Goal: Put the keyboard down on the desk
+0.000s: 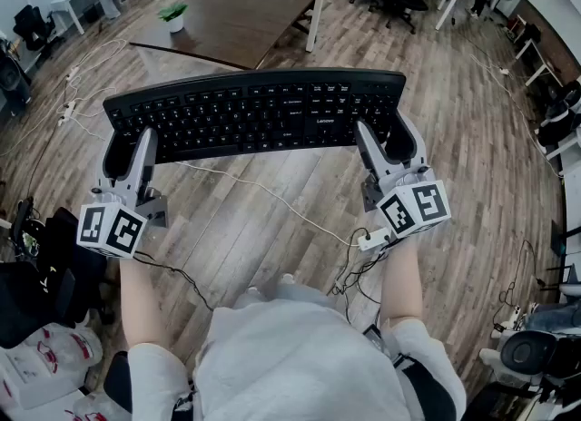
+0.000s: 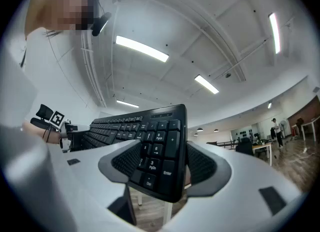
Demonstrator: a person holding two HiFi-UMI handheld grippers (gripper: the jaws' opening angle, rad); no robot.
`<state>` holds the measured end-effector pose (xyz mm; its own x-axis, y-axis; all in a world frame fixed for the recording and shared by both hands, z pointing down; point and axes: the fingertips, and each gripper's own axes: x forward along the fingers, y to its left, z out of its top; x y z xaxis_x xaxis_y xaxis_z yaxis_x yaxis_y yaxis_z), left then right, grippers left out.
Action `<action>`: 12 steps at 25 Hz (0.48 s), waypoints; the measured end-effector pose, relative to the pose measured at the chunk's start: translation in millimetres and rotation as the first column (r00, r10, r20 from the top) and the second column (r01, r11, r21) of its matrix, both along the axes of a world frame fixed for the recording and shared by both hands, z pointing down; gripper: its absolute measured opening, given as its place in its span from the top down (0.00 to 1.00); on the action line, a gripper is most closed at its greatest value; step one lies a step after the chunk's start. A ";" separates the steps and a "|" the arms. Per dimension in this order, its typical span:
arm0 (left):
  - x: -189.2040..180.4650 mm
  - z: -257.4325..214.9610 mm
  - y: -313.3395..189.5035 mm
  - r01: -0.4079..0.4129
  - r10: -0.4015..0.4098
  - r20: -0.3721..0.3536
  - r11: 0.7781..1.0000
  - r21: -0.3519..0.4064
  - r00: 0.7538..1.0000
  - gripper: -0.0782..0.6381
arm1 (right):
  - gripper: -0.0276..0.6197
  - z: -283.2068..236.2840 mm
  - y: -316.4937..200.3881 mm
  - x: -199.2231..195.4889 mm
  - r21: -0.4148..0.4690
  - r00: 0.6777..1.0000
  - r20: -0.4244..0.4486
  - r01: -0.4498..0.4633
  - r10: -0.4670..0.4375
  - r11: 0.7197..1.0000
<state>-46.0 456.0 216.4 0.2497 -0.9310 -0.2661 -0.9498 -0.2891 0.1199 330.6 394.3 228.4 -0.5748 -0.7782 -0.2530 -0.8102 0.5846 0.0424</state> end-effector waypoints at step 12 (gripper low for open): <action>6.7 -5.6 5.2 0.012 -0.012 0.005 1.000 0.011 1.000 0.51 | 0.57 -4.7 0.9 5.5 0.011 1.000 -0.009 0.007 -0.007 1.000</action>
